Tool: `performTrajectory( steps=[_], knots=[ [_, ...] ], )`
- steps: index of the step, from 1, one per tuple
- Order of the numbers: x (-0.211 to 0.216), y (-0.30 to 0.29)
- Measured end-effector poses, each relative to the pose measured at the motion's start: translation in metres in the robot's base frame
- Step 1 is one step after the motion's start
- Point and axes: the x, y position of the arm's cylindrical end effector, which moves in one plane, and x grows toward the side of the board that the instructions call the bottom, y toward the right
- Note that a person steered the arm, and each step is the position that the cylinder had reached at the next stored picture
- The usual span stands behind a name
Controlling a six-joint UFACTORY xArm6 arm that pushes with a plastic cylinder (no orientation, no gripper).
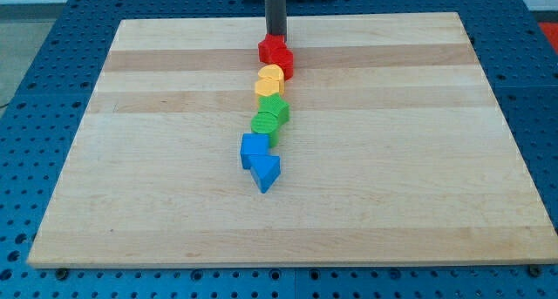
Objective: Separate the green circle from the green star
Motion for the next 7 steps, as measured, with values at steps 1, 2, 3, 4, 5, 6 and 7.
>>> performTrajectory(
  steps=[1,2,3,4,5,6,7],
  knots=[
    [0.0,0.0],
    [0.0,0.0],
    [0.0,0.0],
    [-0.017,0.0],
    [-0.027,0.063],
    [-0.01,0.154],
    [0.06,0.182]
  ],
)
